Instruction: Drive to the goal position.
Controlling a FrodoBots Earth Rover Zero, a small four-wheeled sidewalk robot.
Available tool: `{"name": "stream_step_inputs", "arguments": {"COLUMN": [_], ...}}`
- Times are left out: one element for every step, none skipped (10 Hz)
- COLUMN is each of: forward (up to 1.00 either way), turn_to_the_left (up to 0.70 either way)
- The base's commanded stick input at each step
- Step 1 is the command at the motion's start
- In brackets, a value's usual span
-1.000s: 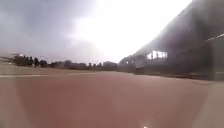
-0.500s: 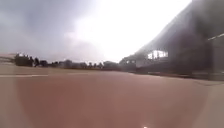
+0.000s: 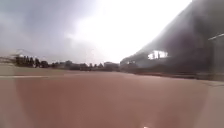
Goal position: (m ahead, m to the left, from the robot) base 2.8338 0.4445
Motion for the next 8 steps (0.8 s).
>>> {"name": "stream_step_inputs", "arguments": {"forward": [0.7,0.7,0.7,0.7,0.7,0.7,0.7,0.7], "turn_to_the_left": [0.0,0.0,0.0,0.0,0.0,0.0,0.0,0.0]}}
